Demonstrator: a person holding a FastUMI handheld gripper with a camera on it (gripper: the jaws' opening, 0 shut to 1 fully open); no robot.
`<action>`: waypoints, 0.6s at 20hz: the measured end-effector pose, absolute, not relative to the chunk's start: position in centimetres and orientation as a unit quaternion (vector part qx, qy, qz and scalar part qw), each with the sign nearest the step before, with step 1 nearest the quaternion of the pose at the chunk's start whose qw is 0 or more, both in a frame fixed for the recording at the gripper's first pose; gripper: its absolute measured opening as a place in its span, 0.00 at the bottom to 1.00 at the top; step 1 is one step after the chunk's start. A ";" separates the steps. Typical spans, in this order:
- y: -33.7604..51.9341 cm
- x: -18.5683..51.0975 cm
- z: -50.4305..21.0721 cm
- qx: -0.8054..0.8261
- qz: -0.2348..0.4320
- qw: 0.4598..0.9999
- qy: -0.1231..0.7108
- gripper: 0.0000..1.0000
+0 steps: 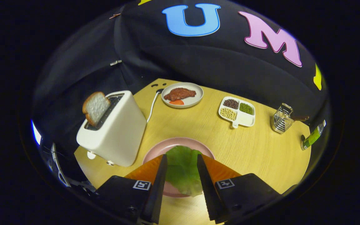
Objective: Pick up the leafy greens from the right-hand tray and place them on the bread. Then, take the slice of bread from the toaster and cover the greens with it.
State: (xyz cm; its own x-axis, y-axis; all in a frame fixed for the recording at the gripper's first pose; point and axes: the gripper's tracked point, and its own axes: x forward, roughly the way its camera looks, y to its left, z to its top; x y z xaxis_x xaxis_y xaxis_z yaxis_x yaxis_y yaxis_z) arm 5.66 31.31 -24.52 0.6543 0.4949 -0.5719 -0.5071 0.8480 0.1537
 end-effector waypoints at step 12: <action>45.7 4.3 -12.5 0.003 0.330 0.909 0.253 0.60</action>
State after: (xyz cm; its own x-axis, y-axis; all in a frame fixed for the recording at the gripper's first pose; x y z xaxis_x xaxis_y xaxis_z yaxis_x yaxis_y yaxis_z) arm 4.30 45.74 -12.46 0.6538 0.6022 -0.4582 -0.5994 0.7817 0.1721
